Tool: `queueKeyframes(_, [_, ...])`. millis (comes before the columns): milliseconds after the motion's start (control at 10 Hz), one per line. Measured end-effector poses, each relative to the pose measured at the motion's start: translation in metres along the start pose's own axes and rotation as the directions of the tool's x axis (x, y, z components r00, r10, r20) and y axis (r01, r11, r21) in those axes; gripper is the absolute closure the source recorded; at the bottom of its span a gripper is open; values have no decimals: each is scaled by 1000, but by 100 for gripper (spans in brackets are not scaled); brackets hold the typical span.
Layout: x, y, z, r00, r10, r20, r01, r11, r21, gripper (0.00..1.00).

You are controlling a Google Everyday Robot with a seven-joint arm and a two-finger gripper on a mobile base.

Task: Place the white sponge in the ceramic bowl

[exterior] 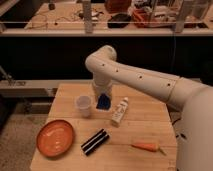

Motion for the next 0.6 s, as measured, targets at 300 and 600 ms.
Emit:
queueKeyframes(300, [-2,-17,1,999,-32,-6,32,999,-4,100])
queueKeyframes(600, [-8,-68,7,996,-92,-7,92,996,-13,100])
